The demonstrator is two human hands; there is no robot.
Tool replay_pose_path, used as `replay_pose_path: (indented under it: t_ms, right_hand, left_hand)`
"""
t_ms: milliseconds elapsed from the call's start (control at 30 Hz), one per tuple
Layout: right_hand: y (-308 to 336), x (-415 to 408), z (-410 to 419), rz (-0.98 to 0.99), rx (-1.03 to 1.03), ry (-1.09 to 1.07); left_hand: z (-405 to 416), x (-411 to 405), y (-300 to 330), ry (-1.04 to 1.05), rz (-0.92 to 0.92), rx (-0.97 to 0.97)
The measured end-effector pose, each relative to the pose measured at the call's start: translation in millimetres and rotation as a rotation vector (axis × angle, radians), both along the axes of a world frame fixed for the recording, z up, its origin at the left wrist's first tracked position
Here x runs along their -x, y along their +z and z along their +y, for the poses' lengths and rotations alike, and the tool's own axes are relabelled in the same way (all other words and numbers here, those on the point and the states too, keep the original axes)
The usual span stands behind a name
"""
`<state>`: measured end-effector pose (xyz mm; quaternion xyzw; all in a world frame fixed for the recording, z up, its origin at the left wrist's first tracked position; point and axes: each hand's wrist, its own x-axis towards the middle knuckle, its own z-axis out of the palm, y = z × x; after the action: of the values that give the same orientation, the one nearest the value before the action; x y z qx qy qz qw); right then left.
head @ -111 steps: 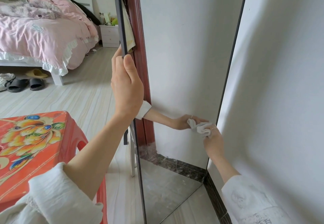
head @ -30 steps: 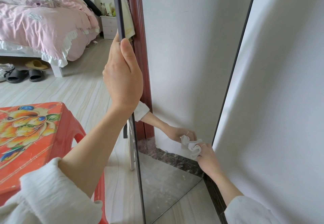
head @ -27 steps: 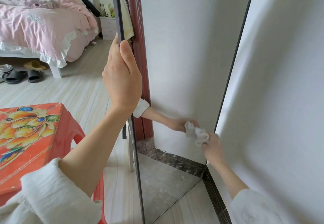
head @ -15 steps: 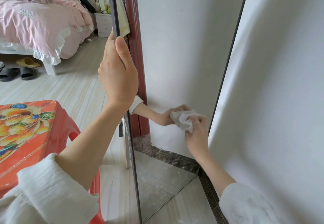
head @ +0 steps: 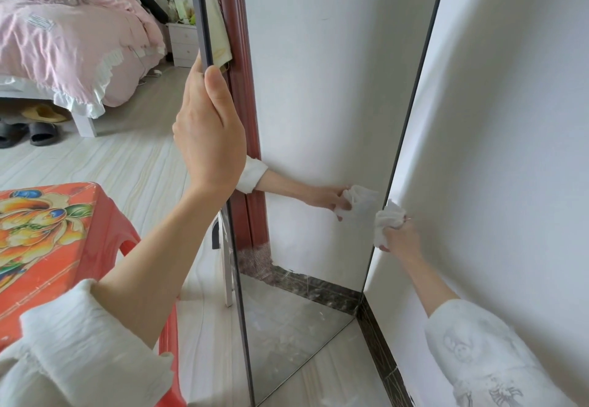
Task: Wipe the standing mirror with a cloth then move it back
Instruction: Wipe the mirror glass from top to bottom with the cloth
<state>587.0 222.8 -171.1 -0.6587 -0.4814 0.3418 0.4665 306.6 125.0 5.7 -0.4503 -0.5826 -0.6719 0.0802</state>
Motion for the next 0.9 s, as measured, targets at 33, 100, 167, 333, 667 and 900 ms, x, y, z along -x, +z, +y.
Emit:
replay_pose_path:
  t_ms: [33,100,167,333,667,900]
  right_hand:
    - [4.7,-2.8,4.7,0.028,0.019,-0.034]
    - [11.5,-6.7,14.3,0.056,0.06,-0.066]
    - [16.7,-3.0,23.5,0.033,0.041,0.004]
    - [35.6,20.6,33.5,0.08,-0.108,-0.004]
    - [-14.5,49.1,-25.4,0.052,0.048,0.271]
    - [-26.9,49.9,-32.2,-0.003,0.199,0.205]
  left_hand:
    - [0.0,-0.1,-0.1,-0.001,0.0,-0.003]
    - [0.1,-0.4,-0.3,-0.001,-0.006,-0.004]
    - [0.1,-0.7,-0.7,-0.005,-0.015,-0.005]
    - [0.1,0.1,-1.0,-0.011,-0.02,-0.015]
    - [0.8,0.0,-0.9,0.003,-0.03,-0.008]
    - [0.1,0.1,0.1,0.008,-0.03,0.005]
